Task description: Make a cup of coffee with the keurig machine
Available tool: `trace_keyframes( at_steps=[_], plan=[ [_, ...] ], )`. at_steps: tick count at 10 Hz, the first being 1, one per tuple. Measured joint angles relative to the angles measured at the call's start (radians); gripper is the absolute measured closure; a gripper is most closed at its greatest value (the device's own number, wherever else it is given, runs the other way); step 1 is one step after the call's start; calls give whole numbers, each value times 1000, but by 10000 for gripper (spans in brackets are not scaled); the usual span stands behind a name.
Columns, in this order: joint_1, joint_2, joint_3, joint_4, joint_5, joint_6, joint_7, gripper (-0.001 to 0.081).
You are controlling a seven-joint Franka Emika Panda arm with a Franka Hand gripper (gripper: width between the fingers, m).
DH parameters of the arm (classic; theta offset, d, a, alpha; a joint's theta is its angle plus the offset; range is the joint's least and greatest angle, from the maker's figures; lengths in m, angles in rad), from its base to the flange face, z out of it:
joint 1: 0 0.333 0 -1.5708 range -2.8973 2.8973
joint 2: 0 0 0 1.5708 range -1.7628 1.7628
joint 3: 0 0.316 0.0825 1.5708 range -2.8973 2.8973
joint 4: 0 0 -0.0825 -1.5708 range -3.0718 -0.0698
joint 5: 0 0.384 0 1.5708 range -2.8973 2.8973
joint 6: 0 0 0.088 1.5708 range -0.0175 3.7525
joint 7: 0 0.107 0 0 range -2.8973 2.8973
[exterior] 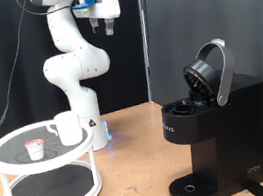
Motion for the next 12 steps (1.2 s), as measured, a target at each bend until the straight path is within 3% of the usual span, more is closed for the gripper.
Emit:
trace_keyframes(
  at_steps=[1,7,12],
  plan=[
    [0,-1,-8,0,0,-8,-15,72],
    [-54,-59,-184,0,-53,-13,-169,72],
    [-73,-57,-220,-1,-97,-23,-195,72]
  ],
)
